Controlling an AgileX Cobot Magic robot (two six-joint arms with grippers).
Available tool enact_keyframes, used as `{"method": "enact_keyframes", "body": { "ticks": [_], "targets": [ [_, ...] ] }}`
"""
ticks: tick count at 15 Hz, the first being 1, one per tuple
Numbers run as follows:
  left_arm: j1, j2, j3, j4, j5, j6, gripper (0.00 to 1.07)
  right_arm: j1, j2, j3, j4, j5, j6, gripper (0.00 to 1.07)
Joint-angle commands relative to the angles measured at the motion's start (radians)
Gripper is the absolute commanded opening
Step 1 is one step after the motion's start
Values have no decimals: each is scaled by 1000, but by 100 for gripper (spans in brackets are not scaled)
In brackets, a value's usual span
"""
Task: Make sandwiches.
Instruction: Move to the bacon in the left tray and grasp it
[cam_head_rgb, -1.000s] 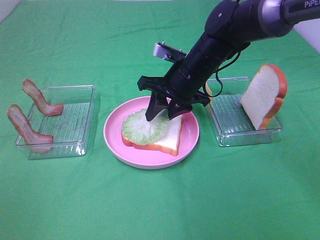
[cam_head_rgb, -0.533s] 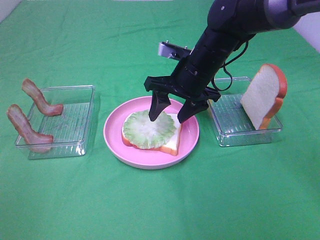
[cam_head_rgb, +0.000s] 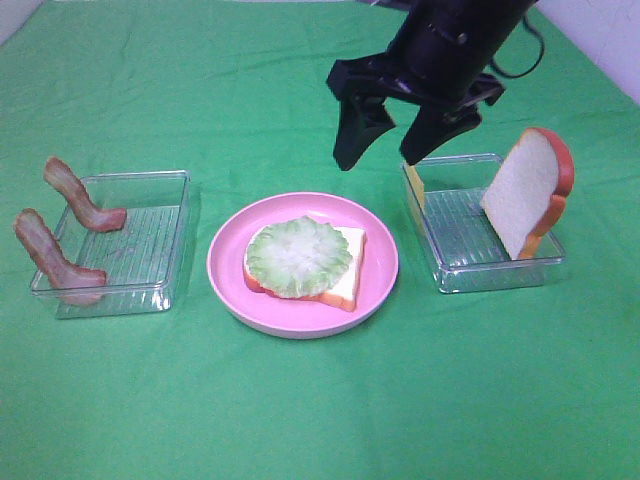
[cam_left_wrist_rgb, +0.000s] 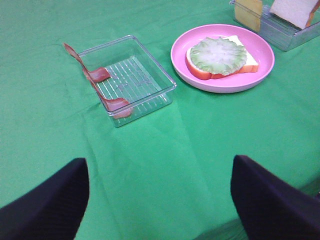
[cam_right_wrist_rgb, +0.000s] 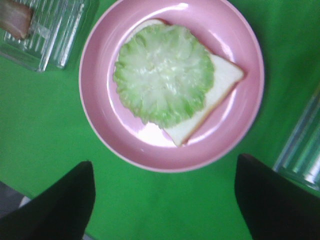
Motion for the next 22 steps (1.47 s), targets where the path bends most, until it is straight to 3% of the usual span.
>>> {"method": "enact_keyframes", "body": {
  "ticks": [1,6,8,9,11,17,22],
  "targets": [
    [-6,-23,2,0,-10,-4,75,4,-153,-2,-177,193,83,73],
    [-6,-23,2,0,-11,-4,75,4,-400,135,-300,245,117,73],
    [-6,-23,2,0,-11,-4,75,4,-535,263,-303,245,112,73],
    [-6,-23,2,0,-11,-4,75,4,-659,404,-298,248,112,73],
    [-6,-23,2,0,-11,-4,75,4,-787,539,-298,252,112,73],
    [-6,-23,2,0,-11,-4,75,4,-1168,848,-298,190,105,73],
    [-6,-23,2,1,-11,-4,75,4,-1508,957,-298,111,73,73]
  ]
}}
